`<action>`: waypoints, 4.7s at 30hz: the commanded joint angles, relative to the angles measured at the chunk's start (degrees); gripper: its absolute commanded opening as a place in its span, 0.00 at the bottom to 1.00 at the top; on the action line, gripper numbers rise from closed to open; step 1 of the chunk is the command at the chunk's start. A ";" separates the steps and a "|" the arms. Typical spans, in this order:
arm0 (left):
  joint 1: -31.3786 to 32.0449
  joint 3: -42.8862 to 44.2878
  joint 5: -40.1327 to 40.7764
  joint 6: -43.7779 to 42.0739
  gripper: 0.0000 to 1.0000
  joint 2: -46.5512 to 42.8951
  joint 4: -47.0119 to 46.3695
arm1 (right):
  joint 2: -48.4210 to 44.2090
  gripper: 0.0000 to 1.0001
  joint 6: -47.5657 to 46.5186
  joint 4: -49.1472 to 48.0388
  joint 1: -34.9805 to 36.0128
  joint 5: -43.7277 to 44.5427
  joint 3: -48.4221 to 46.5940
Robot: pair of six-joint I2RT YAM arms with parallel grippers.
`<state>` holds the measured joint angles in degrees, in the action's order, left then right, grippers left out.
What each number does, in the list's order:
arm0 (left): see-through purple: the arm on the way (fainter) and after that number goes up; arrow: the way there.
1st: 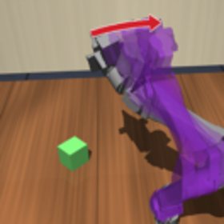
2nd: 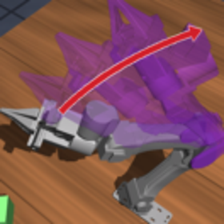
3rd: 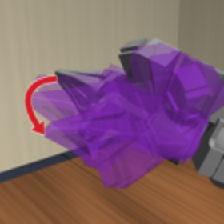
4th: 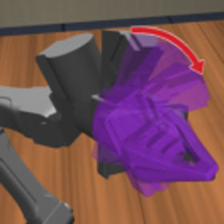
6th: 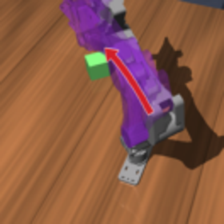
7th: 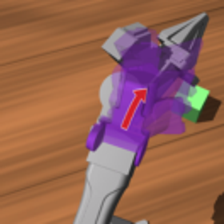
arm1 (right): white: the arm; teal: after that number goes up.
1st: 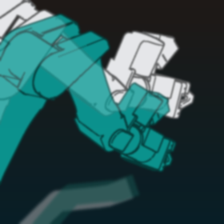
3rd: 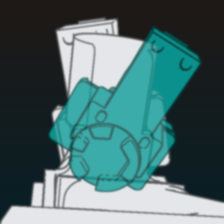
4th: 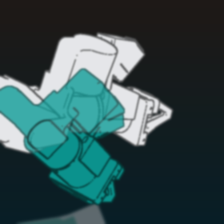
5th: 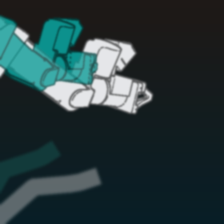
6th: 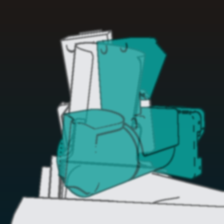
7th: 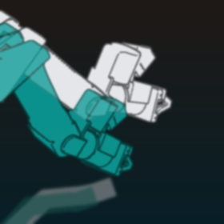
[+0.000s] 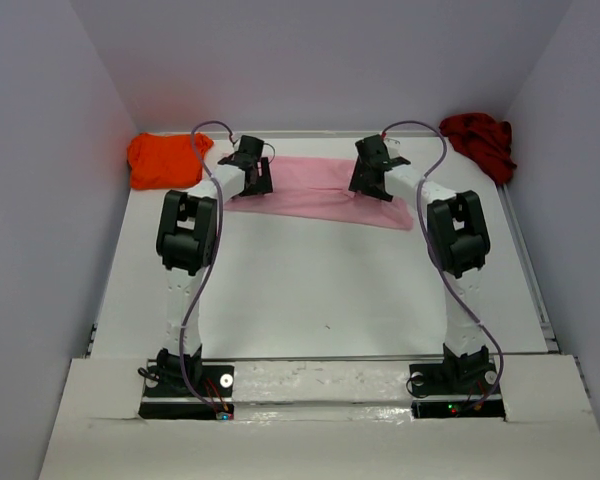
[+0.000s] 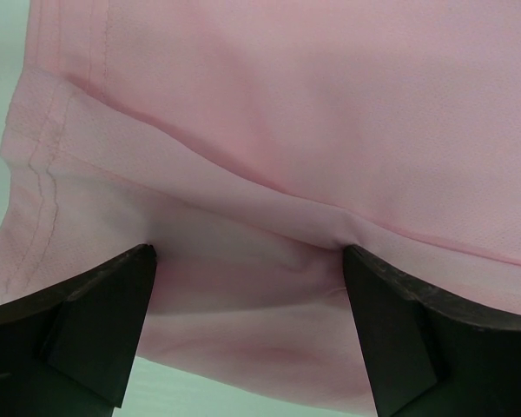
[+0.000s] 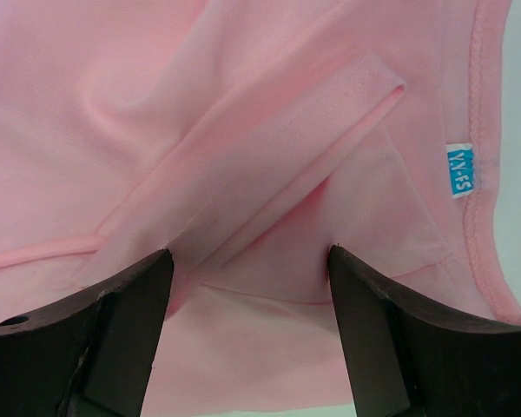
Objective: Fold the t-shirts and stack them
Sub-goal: Fold the tshirt
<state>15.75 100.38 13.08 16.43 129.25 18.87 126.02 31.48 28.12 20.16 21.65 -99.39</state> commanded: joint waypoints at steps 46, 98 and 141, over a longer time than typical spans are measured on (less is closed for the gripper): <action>24.94 -47.37 -5.79 15.48 0.99 -34.41 -5.87 | 9.69 0.77 -6.26 6.77 -2.58 -8.38 -17.06; 35.14 -39.32 5.89 22.69 0.99 -54.18 6.34 | 8.47 0.83 -14.08 -1.49 -3.64 -23.76 -27.26; 0.61 -49.93 6.25 -4.74 0.99 -73.71 -26.44 | -19.85 0.82 -9.95 -22.14 26.24 -26.05 20.56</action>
<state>17.15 50.11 16.99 12.71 56.07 -3.33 104.75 21.08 8.51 43.77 -6.28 -74.98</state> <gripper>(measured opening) 0.989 0.825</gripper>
